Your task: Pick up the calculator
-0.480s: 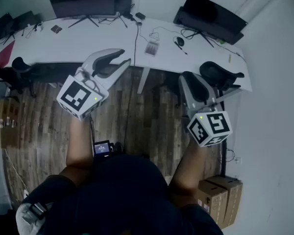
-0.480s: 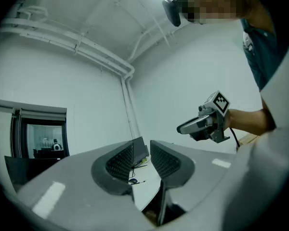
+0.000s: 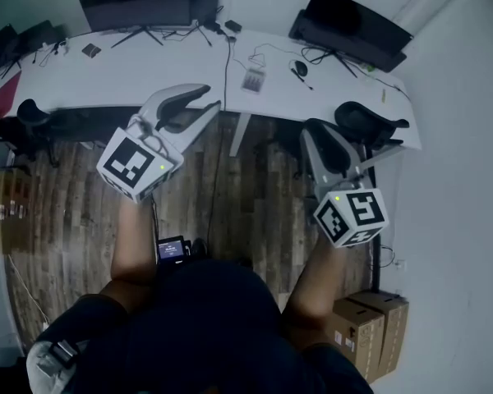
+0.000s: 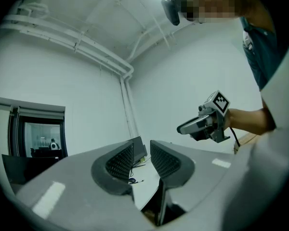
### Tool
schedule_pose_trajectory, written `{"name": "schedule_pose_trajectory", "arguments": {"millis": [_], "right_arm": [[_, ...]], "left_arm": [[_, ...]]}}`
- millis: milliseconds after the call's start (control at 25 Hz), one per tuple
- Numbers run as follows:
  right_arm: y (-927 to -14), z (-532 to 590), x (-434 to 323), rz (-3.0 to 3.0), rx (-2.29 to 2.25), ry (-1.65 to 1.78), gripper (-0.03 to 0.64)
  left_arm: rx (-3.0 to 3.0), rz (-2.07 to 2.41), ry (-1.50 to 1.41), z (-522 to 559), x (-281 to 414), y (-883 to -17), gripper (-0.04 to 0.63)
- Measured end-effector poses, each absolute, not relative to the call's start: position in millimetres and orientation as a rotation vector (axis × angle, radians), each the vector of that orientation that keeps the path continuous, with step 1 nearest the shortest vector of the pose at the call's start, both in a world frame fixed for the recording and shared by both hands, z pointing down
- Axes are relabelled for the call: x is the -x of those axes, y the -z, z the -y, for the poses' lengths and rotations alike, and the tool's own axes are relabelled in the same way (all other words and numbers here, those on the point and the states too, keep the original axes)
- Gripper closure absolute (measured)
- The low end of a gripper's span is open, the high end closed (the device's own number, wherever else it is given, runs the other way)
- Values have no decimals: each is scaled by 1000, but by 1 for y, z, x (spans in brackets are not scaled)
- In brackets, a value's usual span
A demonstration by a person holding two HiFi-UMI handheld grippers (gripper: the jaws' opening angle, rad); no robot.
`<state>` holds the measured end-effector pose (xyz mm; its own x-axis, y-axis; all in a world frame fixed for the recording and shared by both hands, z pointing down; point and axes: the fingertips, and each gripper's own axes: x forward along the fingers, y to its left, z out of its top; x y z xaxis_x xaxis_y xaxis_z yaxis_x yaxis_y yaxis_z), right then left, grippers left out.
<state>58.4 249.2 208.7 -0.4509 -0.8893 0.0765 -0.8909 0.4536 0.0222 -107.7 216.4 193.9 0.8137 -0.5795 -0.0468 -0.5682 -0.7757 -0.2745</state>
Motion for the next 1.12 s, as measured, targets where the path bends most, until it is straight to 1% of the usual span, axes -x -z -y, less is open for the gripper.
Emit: {"name": "schedule_pose_trajectory", "arguments": {"millis": [680,1120], "right_arm": [[-212,-234,-25,2616,-1641,-71,515],[-222,-176,-33,2674,-1577,-106,515]], "left_arm": [[2772,-840,19,-194,136,-204,488],[2751,-910,81,-152,135,-215,488]]}}
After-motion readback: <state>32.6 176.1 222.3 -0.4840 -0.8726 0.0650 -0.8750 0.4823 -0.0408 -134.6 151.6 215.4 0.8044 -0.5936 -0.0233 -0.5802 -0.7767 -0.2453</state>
